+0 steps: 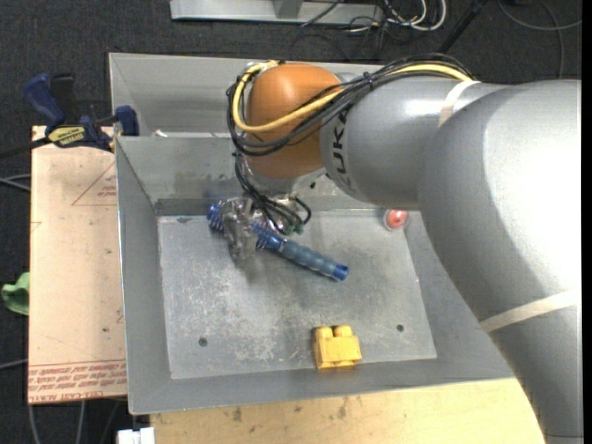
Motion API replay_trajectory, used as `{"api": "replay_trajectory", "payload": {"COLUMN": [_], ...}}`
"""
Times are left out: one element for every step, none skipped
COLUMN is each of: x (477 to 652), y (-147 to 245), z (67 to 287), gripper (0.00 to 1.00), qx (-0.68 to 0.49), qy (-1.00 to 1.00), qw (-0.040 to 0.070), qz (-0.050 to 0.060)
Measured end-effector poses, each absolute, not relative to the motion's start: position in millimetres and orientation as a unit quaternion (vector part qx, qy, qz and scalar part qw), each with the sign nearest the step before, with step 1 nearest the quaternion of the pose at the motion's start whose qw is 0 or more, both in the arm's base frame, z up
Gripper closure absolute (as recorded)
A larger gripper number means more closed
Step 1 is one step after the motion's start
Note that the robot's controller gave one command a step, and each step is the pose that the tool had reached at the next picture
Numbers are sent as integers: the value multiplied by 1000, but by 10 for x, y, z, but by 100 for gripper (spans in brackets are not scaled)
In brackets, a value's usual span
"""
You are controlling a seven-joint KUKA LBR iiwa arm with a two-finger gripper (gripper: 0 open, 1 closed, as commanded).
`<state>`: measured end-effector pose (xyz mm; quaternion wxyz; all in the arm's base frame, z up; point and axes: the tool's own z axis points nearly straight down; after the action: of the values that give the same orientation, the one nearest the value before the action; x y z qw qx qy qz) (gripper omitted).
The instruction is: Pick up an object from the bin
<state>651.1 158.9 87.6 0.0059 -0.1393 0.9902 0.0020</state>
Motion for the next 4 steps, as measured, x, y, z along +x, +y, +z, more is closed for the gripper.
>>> {"api": "replay_trajectory", "payload": {"x": [6424,6408,5871,6051], "y": [1733,1724,1203,822], "z": [2323,2266,1000,702], "gripper": [100,0,0,0], "qx": [-157,-157,-227,-133], "qy": [988,988,974,991], "qw": [7,2,-4,-1], "qz": [1,1,0,2]}}
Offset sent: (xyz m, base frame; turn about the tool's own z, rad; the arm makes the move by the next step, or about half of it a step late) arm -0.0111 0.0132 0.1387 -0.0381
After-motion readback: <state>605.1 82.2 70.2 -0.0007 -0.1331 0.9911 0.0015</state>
